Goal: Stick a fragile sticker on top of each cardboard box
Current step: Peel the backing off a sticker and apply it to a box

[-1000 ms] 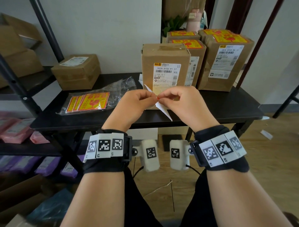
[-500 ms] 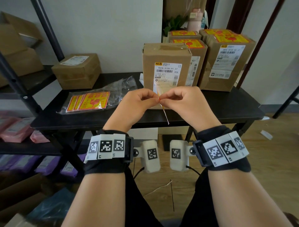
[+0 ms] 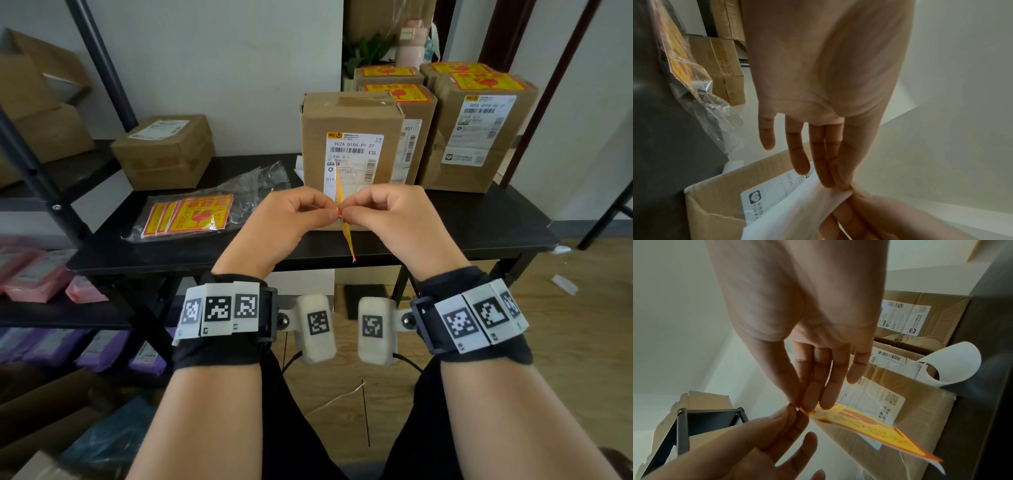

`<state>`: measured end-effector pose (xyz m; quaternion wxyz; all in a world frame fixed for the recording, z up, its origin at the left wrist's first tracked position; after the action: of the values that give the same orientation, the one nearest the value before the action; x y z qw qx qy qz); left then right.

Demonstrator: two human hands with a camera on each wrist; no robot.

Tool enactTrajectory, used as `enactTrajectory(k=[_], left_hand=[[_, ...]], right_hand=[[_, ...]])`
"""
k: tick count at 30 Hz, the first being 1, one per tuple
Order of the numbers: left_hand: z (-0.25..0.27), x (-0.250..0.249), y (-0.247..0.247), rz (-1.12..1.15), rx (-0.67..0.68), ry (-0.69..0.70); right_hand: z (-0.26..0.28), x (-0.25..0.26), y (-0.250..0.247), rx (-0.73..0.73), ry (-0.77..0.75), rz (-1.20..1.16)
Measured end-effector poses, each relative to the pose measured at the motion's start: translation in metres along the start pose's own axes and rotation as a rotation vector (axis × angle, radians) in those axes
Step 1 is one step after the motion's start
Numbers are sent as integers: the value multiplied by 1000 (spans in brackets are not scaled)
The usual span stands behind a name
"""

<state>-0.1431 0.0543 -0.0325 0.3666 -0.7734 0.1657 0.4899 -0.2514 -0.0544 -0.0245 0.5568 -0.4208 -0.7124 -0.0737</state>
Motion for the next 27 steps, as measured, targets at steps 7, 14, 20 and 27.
enactTrajectory(k=[7,14,20,27], left_hand=[[2,1,2,71,-29,-51],[1,2,4,78,-73,-91],[-1,2,7,43,-106,-67],[-2,-1,10,19,-106,-29]], right_hand=[[1,-1,-1,23,-15,13],[0,1,-2,0,-43,48],[-1,2,-2,-20,-57,78],[0,3,-4,-40,-57,72]])
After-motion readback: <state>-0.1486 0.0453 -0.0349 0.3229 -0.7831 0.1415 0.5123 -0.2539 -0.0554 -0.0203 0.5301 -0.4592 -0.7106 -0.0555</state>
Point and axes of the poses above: each hand's wrist, its own z-axis away from the middle knuckle, its own y-axis out of the palm, x = y × z, the point moved 7 cm from there along -z, towards the middle knuckle, and after that the axes turned 4 degrees about -x, right-handed, at the moved point
